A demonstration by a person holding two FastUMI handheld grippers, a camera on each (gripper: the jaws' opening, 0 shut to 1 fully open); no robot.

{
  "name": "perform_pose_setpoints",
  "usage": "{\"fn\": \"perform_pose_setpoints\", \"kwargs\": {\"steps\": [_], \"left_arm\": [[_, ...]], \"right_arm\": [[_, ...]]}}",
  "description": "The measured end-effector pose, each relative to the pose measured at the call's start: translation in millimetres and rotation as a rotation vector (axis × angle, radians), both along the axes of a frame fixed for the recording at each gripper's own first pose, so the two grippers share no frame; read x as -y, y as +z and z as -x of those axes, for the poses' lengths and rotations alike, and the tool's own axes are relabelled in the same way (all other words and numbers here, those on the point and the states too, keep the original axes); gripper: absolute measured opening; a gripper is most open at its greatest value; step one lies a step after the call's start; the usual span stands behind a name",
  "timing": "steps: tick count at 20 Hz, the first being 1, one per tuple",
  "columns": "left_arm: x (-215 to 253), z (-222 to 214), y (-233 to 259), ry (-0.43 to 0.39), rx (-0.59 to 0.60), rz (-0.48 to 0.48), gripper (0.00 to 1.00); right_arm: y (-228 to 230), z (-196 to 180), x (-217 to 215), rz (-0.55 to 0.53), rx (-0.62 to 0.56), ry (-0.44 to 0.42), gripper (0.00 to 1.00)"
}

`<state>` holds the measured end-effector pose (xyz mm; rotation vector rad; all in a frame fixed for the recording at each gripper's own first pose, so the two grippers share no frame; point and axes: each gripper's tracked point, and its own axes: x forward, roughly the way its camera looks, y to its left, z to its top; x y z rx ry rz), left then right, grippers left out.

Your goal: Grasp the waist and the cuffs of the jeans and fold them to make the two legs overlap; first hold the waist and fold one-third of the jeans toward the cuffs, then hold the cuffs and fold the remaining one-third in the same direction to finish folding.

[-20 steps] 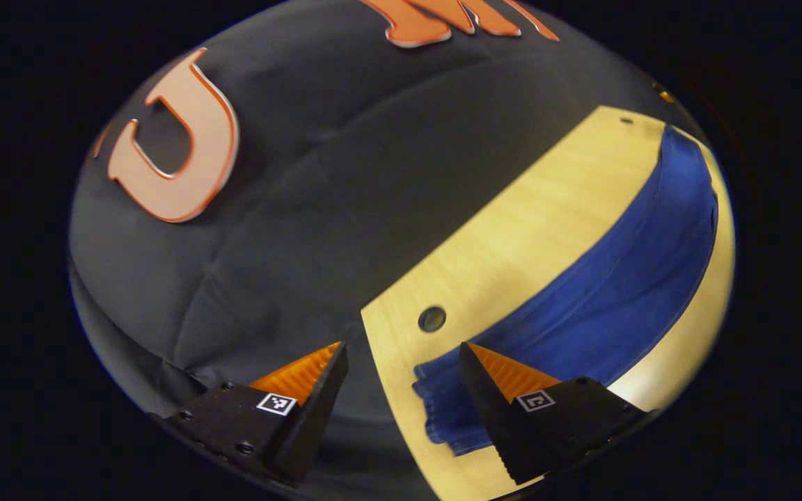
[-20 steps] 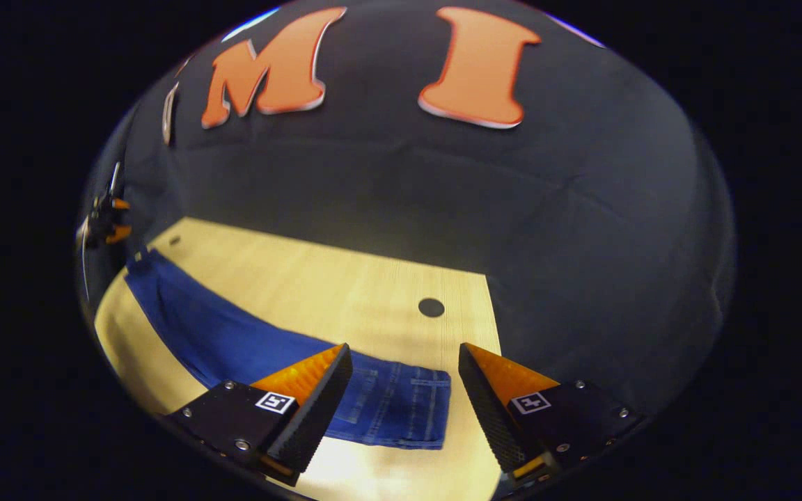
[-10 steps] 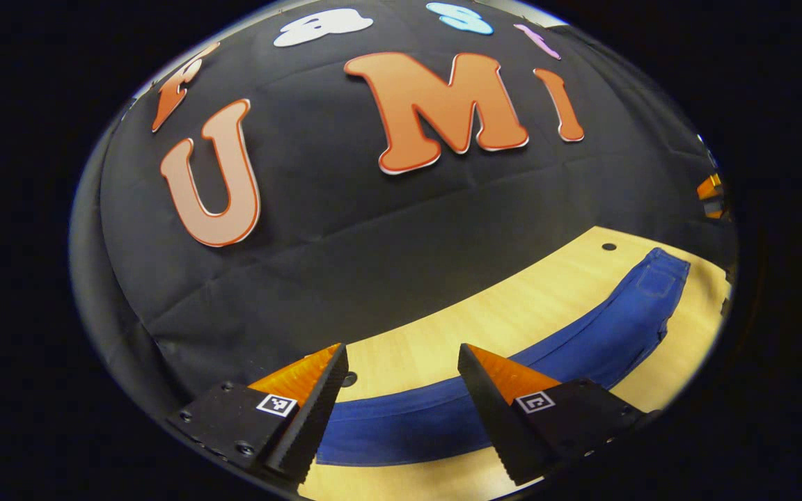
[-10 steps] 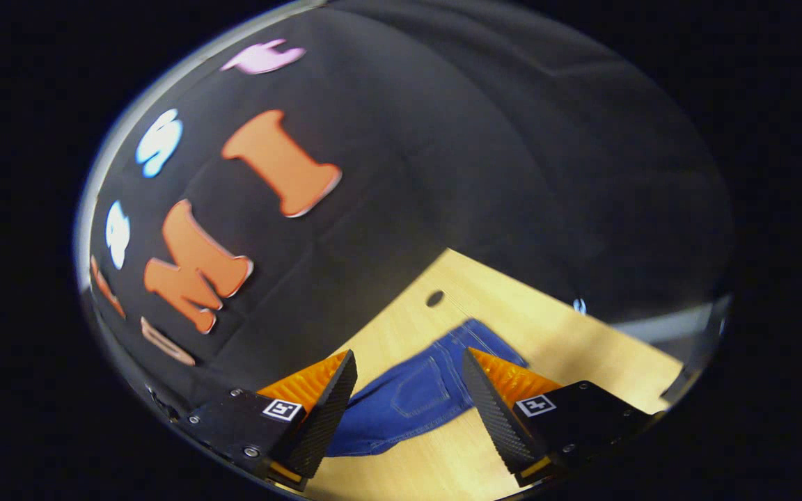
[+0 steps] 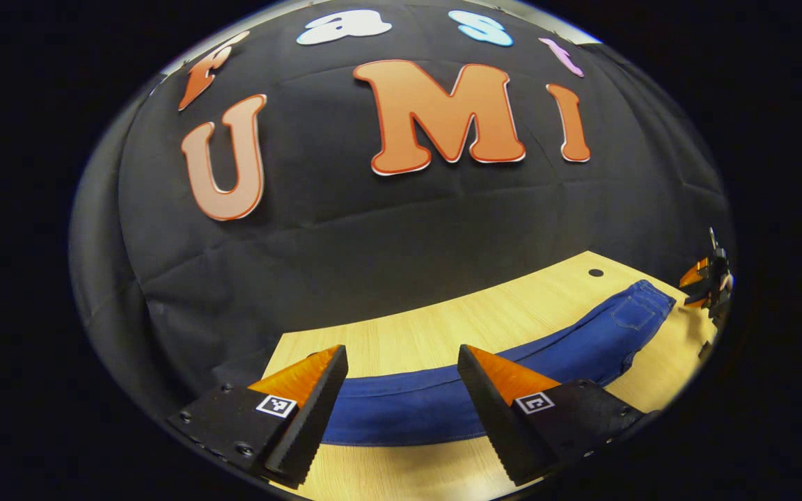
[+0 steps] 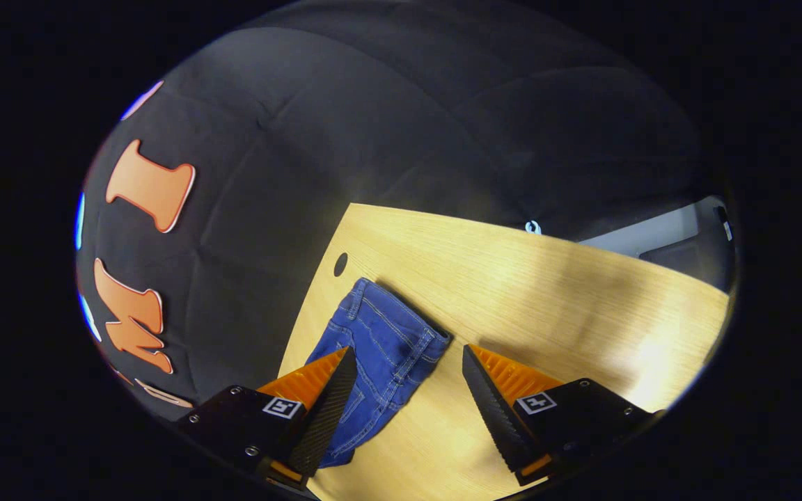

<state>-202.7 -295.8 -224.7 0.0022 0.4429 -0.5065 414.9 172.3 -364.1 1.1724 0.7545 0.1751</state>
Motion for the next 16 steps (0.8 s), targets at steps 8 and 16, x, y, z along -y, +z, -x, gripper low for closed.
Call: {"fn": "perform_pose_setpoints", "kwargs": {"steps": [8, 16], "left_arm": [[-58, 9, -12, 0.121, -0.065, -0.02, 0.98], [-74, 5, -28, 0.149, -0.093, -0.029, 0.98]], "right_arm": [[-19, -48, -29, -0.08, -0.059, -0.08, 0.77], [-18, -51, -23, 0.109, -0.02, -0.105, 0.03]]}}
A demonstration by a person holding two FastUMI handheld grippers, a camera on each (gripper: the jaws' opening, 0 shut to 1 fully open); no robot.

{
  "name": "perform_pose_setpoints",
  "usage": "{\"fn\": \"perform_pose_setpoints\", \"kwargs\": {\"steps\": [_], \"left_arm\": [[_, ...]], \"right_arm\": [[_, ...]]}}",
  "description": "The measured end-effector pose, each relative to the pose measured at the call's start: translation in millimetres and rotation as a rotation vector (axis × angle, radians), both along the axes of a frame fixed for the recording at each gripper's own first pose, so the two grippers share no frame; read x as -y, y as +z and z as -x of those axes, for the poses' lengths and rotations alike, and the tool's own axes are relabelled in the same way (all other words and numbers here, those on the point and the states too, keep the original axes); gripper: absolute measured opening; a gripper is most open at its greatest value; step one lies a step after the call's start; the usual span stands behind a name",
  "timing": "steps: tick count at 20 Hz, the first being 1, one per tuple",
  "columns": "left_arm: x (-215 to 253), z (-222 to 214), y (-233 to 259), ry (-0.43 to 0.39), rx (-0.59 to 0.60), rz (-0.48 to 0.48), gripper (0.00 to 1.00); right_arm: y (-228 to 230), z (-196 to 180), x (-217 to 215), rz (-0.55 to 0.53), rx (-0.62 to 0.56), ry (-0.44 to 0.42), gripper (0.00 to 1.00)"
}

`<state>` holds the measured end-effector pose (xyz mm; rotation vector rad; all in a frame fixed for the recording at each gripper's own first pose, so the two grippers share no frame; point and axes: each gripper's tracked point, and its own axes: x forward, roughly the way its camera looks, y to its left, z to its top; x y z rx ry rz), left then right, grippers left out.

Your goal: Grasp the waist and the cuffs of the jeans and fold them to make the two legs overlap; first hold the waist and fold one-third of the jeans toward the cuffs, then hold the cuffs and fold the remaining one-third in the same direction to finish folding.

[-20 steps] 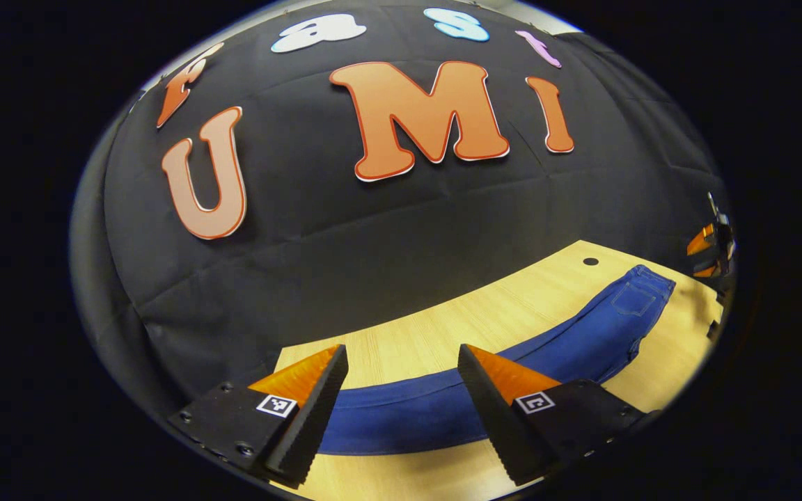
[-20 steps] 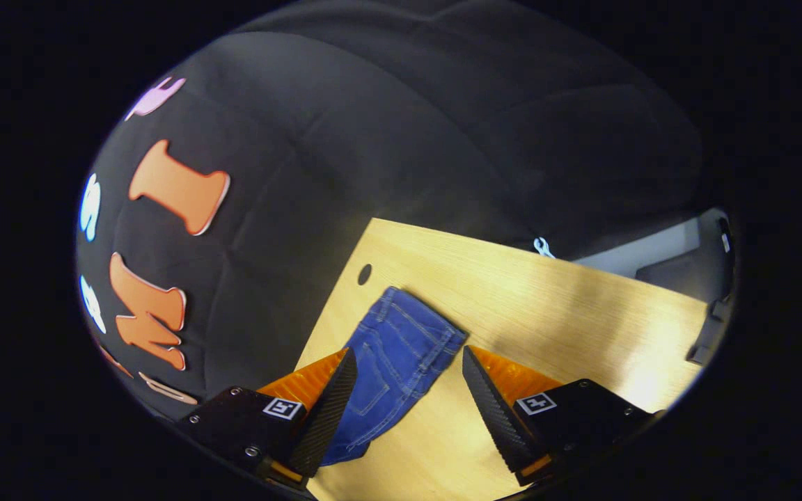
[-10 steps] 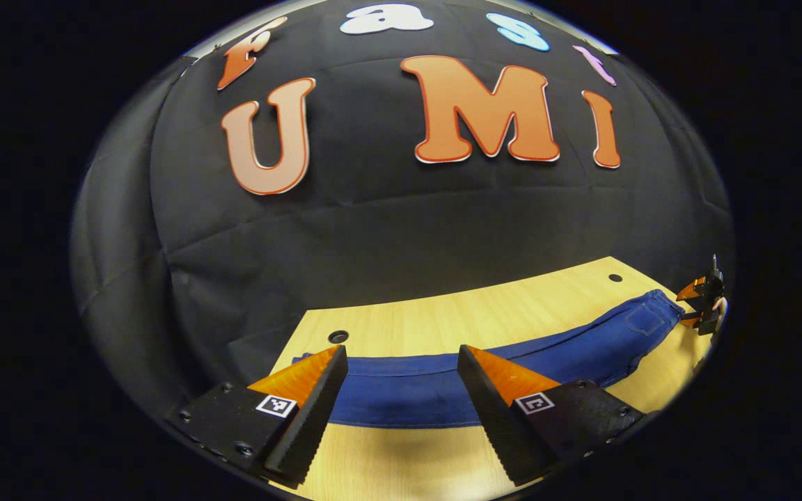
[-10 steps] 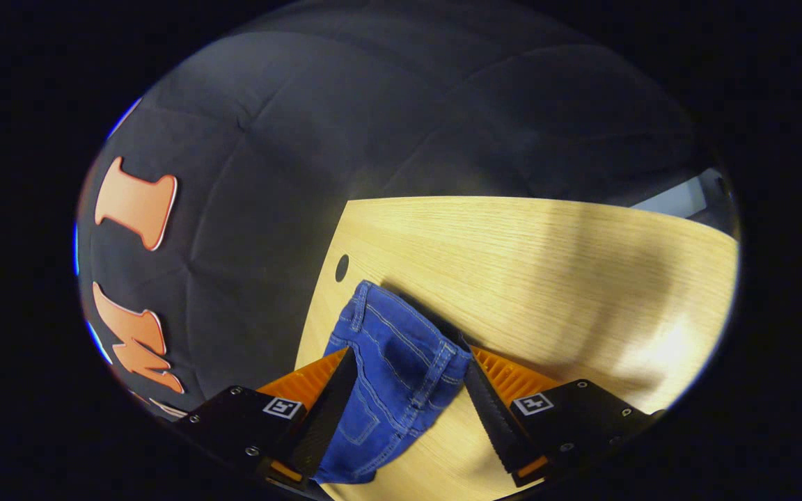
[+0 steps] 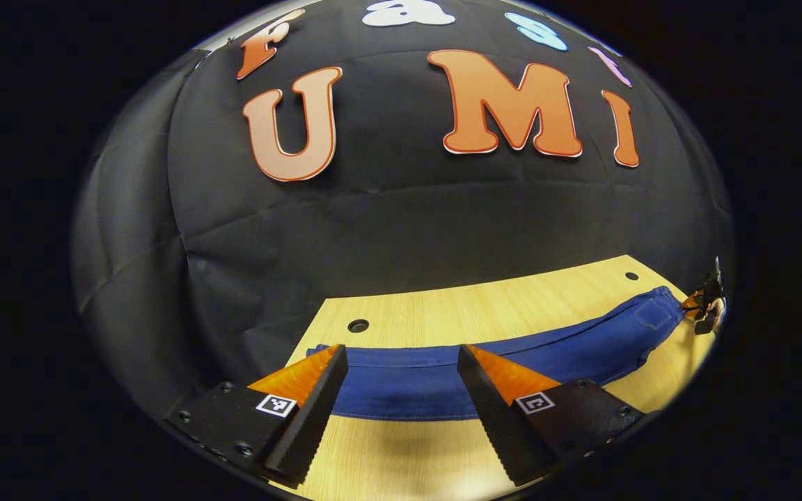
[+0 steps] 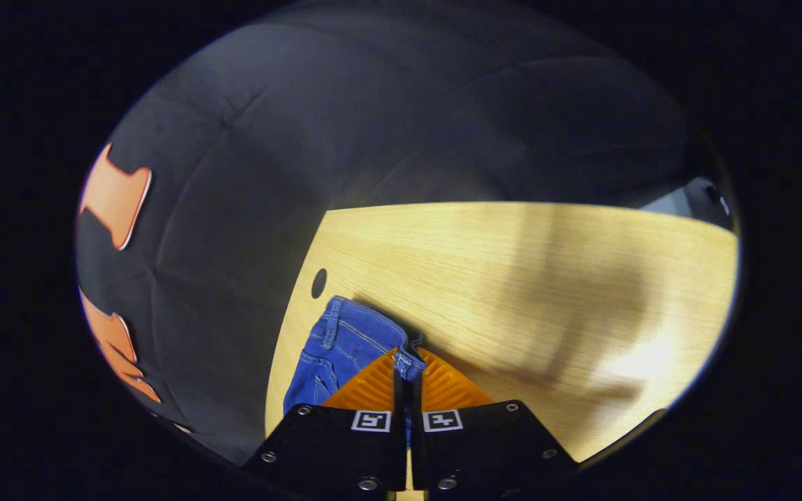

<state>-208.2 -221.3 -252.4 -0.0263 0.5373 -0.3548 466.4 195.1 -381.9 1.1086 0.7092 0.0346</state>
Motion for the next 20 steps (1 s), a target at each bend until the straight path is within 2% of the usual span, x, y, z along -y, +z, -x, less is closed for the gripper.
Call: {"fn": "perform_pose_setpoints", "kwargs": {"steps": [2, 7, 11, 15, 20], "left_arm": [[-10, 0, -2, 0.004, 0.0, 0.002, 0.98], [-38, -5, -8, 0.024, -0.008, 0.02, 1.0], [-61, -13, -13, 0.026, -0.006, 0.041, 0.98], [-85, -29, -23, 0.014, -0.009, 0.055, 0.98], [-117, -51, -33, 0.006, -0.011, 0.099, 0.98]], "right_arm": [[20, -3, -5, 0.061, 0.037, 0.017, 0.03], [77, -6, -10, 0.09, 0.123, 0.021, 0.03], [146, 1, -34, 0.079, 0.217, 0.034, 0.03], [217, 19, -79, 0.104, 0.313, 0.074, 0.03], [284, 66, -173, 0.088, 0.405, 0.169, 0.02]]}}
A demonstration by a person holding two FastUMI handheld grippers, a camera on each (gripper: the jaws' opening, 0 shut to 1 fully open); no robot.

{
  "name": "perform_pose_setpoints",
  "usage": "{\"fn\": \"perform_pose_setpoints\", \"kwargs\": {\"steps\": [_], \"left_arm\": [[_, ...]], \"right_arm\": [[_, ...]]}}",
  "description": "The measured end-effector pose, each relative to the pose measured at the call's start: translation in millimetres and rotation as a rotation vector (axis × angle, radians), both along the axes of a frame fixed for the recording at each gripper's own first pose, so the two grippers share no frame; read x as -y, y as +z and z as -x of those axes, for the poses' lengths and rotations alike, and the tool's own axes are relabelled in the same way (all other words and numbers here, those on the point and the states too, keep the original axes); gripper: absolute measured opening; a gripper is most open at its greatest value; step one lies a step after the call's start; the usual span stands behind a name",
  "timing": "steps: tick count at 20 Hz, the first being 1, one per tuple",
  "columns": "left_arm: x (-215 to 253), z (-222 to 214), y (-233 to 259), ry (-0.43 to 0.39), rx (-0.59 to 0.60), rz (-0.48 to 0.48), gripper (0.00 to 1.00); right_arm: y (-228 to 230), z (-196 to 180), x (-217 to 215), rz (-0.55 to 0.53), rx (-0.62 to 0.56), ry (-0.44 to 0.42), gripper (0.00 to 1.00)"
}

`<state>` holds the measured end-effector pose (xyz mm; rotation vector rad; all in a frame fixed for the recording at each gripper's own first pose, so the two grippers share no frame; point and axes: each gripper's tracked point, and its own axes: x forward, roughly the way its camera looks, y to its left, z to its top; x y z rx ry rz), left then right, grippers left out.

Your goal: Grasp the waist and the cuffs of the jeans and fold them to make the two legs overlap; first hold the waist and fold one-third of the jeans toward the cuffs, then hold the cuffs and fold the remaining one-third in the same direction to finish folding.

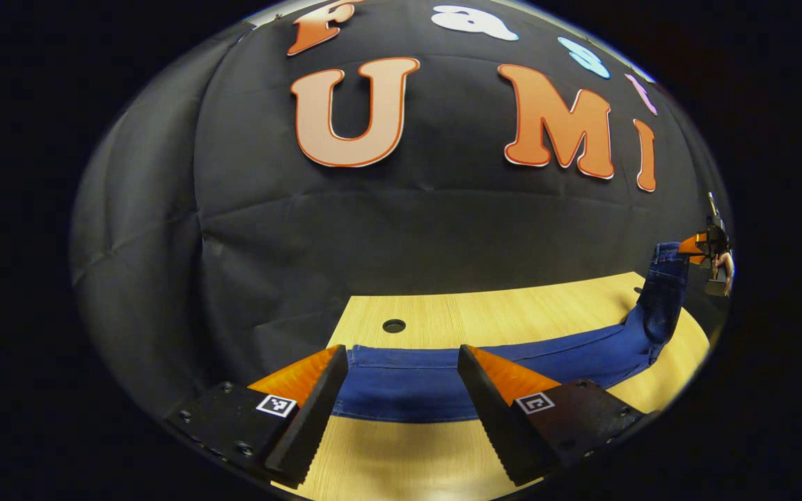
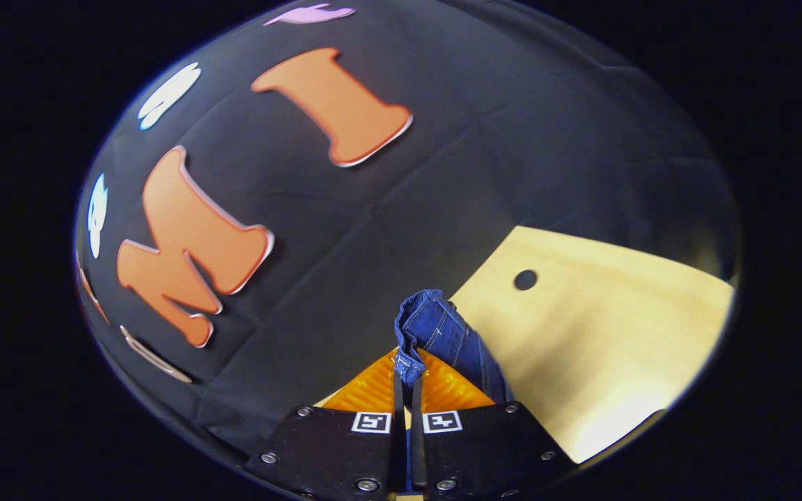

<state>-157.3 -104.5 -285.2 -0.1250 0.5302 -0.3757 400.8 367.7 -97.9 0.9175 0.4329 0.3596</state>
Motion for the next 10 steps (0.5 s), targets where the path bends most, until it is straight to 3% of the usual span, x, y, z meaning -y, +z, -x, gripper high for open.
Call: {"fn": "perform_pose_setpoints", "kwargs": {"steps": [4, 10], "left_arm": [[-26, -14, -9, -0.014, 0.003, 0.022, 0.98], [-59, -27, -23, -0.006, 0.006, 0.028, 0.98]], "right_arm": [[12, 35, -88, 0.015, 0.02, 0.091, 0.02], [-29, 96, -217, 0.034, -0.032, 0.254, 0.02]]}}
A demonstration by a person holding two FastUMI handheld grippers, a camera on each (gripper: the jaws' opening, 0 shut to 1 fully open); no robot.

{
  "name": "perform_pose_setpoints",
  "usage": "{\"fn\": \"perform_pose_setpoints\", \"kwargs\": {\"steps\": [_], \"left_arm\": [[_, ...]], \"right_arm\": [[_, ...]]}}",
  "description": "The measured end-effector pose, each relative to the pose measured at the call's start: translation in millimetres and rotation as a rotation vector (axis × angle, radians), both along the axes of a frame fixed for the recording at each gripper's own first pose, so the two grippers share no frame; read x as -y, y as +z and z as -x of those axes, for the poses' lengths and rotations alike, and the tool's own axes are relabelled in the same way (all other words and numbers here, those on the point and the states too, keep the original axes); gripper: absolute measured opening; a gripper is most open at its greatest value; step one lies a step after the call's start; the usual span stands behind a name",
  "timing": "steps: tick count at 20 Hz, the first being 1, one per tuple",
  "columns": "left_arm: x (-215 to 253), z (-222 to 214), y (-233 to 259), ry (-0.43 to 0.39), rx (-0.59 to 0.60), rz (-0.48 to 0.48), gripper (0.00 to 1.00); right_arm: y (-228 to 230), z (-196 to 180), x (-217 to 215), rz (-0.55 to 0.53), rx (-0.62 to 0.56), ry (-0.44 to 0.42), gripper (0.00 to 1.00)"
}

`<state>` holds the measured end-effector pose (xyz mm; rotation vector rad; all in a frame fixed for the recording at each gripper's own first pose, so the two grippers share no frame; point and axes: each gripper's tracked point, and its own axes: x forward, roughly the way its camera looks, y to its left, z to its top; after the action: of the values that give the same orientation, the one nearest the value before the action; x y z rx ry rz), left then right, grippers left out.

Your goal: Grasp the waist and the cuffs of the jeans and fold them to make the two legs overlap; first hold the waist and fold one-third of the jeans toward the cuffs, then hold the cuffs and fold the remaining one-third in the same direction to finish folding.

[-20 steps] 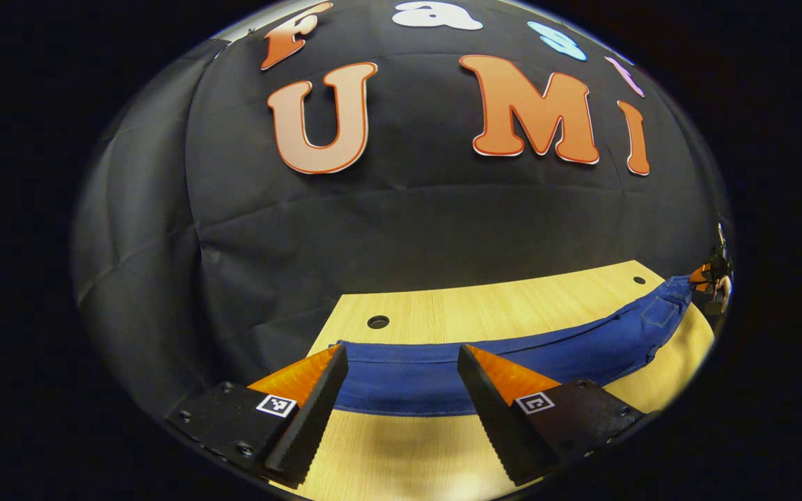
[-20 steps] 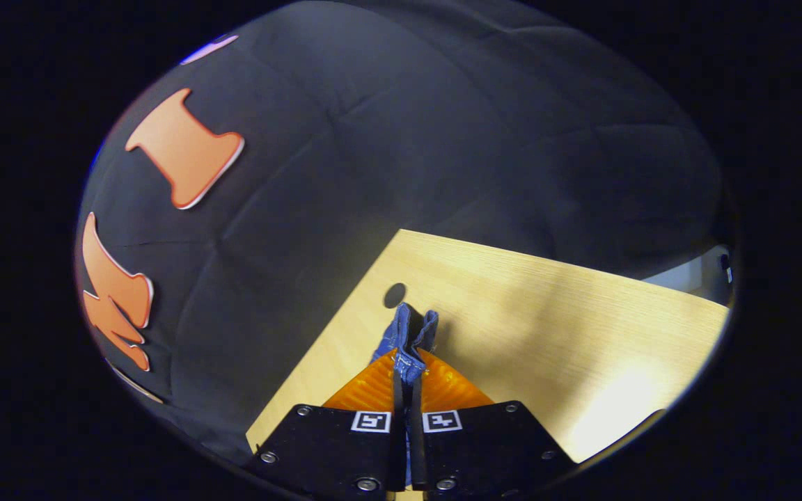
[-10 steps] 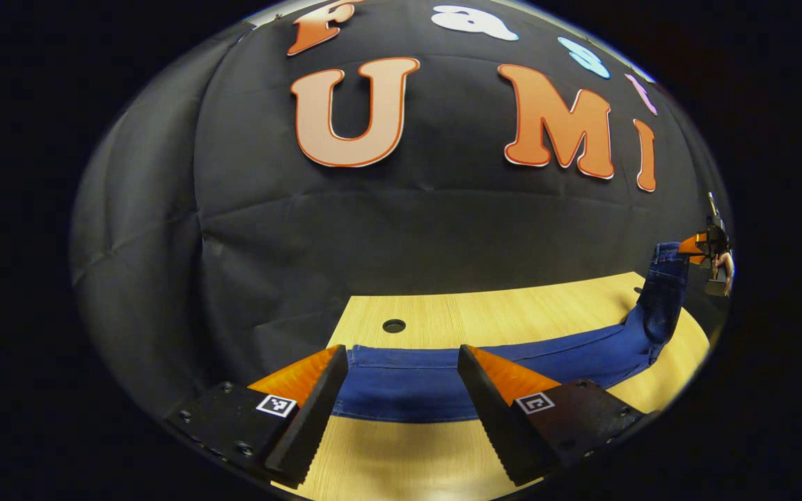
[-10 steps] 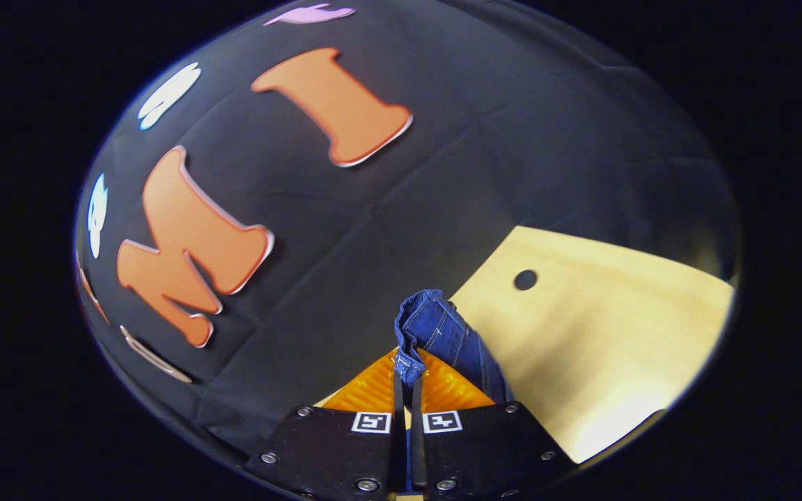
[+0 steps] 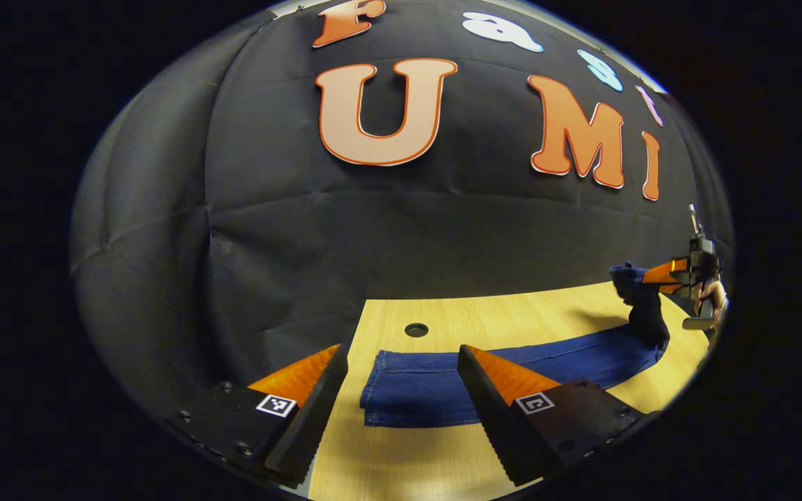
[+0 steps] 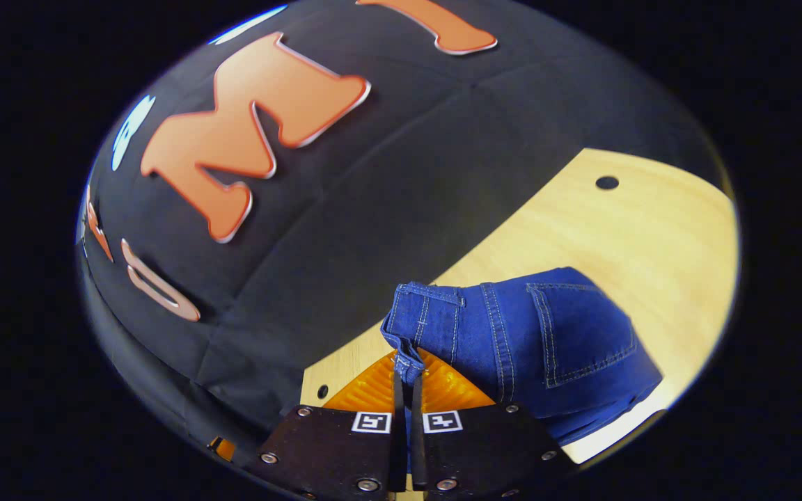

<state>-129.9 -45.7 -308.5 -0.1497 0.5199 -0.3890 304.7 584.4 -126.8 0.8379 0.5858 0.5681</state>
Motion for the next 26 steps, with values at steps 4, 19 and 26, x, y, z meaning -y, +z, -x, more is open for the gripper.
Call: {"fn": "perform_pose_setpoints", "kwargs": {"steps": [4, 19, 26], "left_arm": [[-6, -5, -11, 0.007, -0.021, 0.006, 0.98], [-25, -10, -26, 0.127, -0.099, 0.08, 0.98], [-27, 10, -93, 0.322, -0.487, 0.524, 0.97]], "right_arm": [[-57, 41, -66, 0.137, -0.044, 0.126, 0.02], [-31, 30, -23, 0.305, 0.106, 0.197, 0.96], [14, 12, 48, 0.311, 0.182, 0.139, 0.96]]}}
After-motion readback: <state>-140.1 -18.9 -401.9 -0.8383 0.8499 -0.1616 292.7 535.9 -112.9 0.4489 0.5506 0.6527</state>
